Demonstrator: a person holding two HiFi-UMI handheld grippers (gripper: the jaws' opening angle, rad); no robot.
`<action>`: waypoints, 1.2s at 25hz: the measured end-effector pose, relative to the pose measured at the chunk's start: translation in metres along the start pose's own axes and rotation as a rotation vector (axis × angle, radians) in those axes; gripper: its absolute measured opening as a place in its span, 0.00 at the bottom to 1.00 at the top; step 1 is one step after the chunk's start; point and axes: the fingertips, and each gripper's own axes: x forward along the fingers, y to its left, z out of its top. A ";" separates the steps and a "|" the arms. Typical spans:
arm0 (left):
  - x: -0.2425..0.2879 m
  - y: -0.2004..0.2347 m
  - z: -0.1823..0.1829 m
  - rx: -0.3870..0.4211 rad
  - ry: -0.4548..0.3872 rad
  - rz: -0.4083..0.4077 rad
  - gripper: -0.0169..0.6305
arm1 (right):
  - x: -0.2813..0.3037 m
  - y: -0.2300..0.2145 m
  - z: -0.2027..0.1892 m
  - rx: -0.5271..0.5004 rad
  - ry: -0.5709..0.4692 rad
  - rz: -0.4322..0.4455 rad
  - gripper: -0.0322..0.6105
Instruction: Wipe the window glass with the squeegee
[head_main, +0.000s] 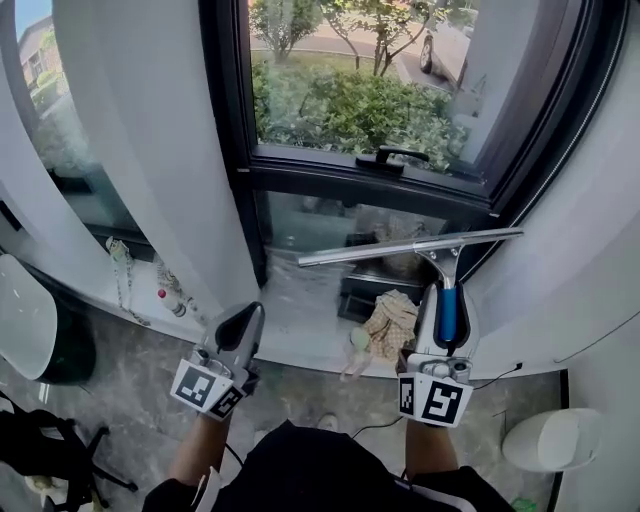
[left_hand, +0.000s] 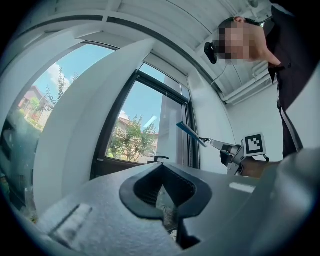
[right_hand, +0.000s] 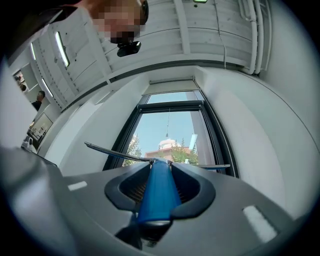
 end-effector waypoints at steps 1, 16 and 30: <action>-0.005 0.004 0.003 -0.002 0.001 0.000 0.02 | -0.005 0.005 0.002 0.008 0.007 -0.007 0.26; -0.068 0.046 0.016 -0.026 0.000 -0.024 0.02 | -0.040 0.099 0.017 -0.044 0.033 0.002 0.26; -0.064 0.054 0.017 -0.022 -0.010 -0.013 0.03 | -0.031 0.112 0.006 -0.075 0.050 0.037 0.26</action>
